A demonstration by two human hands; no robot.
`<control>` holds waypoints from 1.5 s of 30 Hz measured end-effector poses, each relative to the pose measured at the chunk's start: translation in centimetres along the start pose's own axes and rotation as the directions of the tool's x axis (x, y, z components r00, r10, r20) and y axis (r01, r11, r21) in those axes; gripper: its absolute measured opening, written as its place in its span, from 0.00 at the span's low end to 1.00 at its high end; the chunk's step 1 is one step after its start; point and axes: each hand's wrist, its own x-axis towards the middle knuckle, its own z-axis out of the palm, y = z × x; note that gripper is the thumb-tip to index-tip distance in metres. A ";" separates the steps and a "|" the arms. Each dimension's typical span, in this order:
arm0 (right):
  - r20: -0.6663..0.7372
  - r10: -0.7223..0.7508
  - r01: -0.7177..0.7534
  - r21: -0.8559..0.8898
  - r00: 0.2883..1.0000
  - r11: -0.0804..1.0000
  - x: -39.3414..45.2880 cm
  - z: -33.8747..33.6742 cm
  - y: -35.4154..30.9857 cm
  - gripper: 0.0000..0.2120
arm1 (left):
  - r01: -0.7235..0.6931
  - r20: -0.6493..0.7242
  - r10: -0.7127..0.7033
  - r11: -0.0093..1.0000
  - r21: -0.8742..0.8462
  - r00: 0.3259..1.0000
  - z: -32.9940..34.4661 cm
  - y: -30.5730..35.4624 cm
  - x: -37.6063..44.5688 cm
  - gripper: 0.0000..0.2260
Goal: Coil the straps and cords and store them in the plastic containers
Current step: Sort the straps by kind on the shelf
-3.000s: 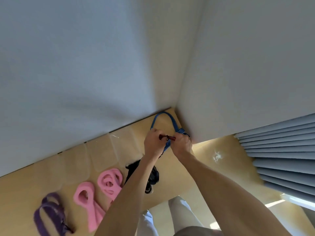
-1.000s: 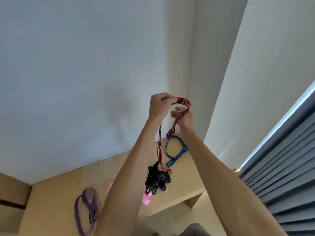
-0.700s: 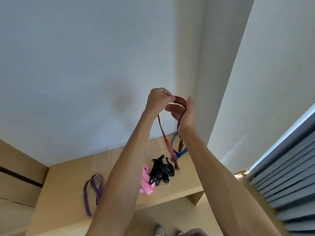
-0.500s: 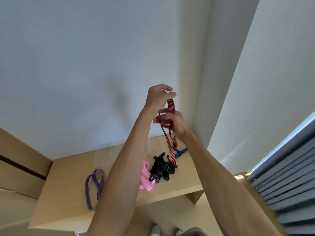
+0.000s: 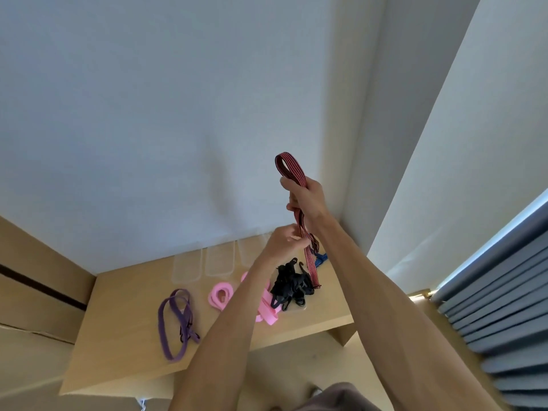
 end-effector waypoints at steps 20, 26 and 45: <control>-0.458 0.687 -0.377 0.597 0.565 0.708 -5.2 0.2 7.4 0.06 | -0.125 -0.186 0.070 0.946 -0.299 0.980 -7.0 -2.0 -2.3 0.15; -0.747 0.276 -0.444 -0.028 0.605 0.896 -7.7 3.0 8.8 0.21 | -0.243 -0.194 0.189 0.920 -0.307 0.963 -9.3 3.1 -3.6 0.16; 0.104 0.119 -0.098 -0.184 0.987 0.978 -7.0 8.3 3.9 0.07 | -0.145 -0.501 -0.006 0.954 -0.261 0.865 -11.5 1.6 -7.7 0.20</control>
